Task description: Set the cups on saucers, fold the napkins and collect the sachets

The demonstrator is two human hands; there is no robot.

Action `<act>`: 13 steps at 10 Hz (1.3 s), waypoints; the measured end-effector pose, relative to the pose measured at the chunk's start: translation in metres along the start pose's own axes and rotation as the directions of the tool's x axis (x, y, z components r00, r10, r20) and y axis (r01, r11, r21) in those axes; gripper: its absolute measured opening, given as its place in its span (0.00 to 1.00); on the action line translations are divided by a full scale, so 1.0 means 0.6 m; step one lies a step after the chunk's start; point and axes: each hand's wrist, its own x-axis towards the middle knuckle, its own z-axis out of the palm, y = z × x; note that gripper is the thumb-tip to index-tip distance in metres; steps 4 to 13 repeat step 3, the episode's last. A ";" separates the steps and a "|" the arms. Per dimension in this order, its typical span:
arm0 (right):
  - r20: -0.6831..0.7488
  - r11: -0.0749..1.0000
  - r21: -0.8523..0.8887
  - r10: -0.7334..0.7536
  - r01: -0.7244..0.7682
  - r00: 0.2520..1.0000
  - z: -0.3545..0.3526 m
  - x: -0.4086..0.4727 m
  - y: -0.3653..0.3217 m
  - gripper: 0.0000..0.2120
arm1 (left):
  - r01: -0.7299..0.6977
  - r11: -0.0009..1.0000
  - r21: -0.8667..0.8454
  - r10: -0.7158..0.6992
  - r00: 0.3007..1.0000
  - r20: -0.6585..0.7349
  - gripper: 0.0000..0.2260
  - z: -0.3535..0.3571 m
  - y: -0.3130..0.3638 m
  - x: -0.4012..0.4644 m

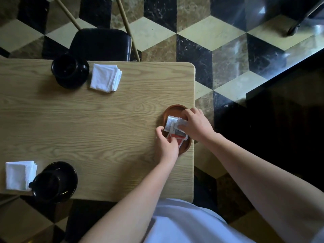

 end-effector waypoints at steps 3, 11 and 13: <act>-0.105 0.939 0.140 0.331 -0.315 0.938 0.020 -0.152 -0.008 0.25 | -0.668 0.408 0.623 0.468 0.738 0.486 0.22 -0.062 -0.013 0.008; -0.105 0.939 0.140 0.331 -0.315 0.938 0.020 -0.152 -0.008 0.25 | -0.668 0.408 0.623 0.468 0.738 0.486 0.22 -0.062 -0.013 0.008; -0.105 0.939 0.140 0.331 -0.315 0.938 0.020 -0.152 -0.008 0.25 | -0.668 0.408 0.623 0.468 0.738 0.486 0.22 -0.062 -0.013 0.008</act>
